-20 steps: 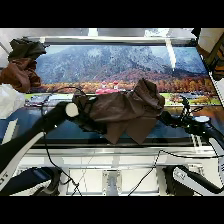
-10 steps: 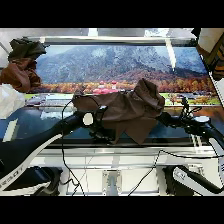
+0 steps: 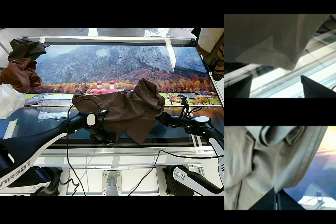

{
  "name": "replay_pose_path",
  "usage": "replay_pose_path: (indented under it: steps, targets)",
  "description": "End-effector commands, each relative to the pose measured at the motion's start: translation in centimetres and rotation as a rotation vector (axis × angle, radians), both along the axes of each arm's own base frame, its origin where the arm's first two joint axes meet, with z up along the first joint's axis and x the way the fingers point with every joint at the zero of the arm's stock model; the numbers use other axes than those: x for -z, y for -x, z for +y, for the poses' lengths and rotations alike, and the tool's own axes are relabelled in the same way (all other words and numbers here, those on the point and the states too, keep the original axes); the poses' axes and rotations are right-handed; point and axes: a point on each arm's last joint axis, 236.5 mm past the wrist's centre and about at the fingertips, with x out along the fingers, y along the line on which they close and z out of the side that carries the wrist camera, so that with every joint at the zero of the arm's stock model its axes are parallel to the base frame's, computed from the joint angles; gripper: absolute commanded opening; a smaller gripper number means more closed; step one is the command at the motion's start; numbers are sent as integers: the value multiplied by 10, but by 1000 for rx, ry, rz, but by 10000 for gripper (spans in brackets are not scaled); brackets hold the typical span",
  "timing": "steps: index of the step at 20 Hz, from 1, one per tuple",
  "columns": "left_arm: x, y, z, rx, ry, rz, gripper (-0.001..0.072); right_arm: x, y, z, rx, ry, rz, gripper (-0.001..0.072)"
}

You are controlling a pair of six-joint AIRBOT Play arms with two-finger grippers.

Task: Fold the shirts.

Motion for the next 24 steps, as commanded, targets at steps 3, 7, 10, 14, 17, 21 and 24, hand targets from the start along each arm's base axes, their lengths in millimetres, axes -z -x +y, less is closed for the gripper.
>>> replay_pose_path:
  steps: [3,7,10,14,17,21,24]
  targets:
    - [-2,-24,-15,-79,57,-74,530,0,0,0,0,1,-2,29]
    - [3,-24,-15,-88,50,-66,396,0,-1,-1,-1,3,-4,29]
    - [9,-21,-17,-101,48,-37,255,0,-1,-1,-1,4,-4,29]
    - [20,-23,-16,-107,33,-30,14,0,-2,-2,3,9,-7,29]
    - [4,-51,-33,-139,102,-126,14,0,-1,-2,-2,11,-10,29]
    - [-101,-114,-82,-92,311,-400,12,-3,3,3,-22,-8,-5,28]
    - [-190,-146,-90,-44,389,-638,12,-20,1,2,-45,25,-68,27]
